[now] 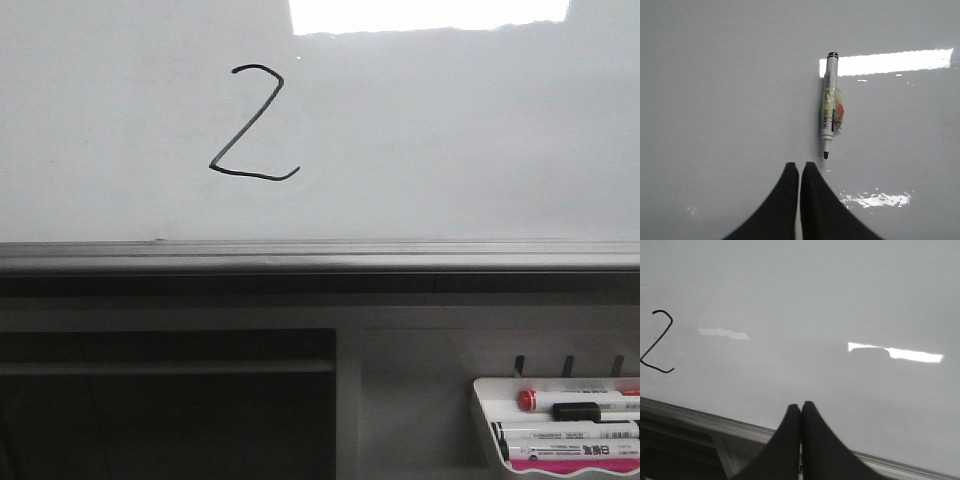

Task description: Write number 2 on whiteboard

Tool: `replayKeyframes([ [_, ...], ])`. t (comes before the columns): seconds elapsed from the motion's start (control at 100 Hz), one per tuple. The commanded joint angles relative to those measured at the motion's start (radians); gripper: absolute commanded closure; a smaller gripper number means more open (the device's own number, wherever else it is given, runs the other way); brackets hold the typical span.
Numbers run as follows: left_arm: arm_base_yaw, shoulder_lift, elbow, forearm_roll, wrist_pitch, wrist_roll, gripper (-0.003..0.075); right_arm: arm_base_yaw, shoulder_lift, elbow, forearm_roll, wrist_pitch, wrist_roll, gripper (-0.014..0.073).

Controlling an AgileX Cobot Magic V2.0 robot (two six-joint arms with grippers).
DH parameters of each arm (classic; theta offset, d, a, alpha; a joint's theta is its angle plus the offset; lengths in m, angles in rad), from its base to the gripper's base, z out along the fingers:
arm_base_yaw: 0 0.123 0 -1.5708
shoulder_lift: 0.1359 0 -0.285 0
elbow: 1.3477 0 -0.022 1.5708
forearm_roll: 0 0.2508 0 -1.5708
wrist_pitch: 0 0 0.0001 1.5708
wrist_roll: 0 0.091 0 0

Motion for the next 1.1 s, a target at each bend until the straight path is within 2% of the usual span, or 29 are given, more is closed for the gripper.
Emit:
replayKeyframes([
  [0.0,0.004,-0.013,0.013,-0.002,-0.072,-0.002,0.074,-0.005,0.001,-0.024,-0.023,-0.069,0.001,0.0666],
  [0.4,0.004,-0.013,0.013,-0.002,-0.072,-0.002,0.074,-0.005,-0.012,-0.013,-0.023,-0.075,0.001,0.0666],
  [0.52,0.004,-0.013,0.013,-0.002,-0.072,-0.002,0.074,-0.117,-0.111,0.043,0.004,-0.127,0.004,0.0666],
  [0.6,0.004,-0.013,0.013,-0.002,-0.072,-0.002,0.074,-0.248,-0.194,0.113,0.06,-0.225,0.004,0.0666],
  [0.71,0.004,-0.013,0.013,-0.002,-0.072,-0.002,0.074,-0.348,-0.283,0.208,0.13,-0.314,0.004,0.0666],
  [0.97,0.004,-0.013,0.013,-0.002,-0.072,-0.002,0.074,-0.367,-0.393,0.431,0.13,-0.525,0.004,0.0666],
  [1.02,0.004,-0.013,0.013,-0.002,-0.072,-0.002,0.074,-0.367,-0.406,0.421,0.13,-0.474,0.004,0.0666],
  [1.09,0.004,-0.013,0.013,-0.002,-0.072,-0.002,0.074,-0.367,-0.395,0.415,0.13,-0.487,0.004,0.0666],
])
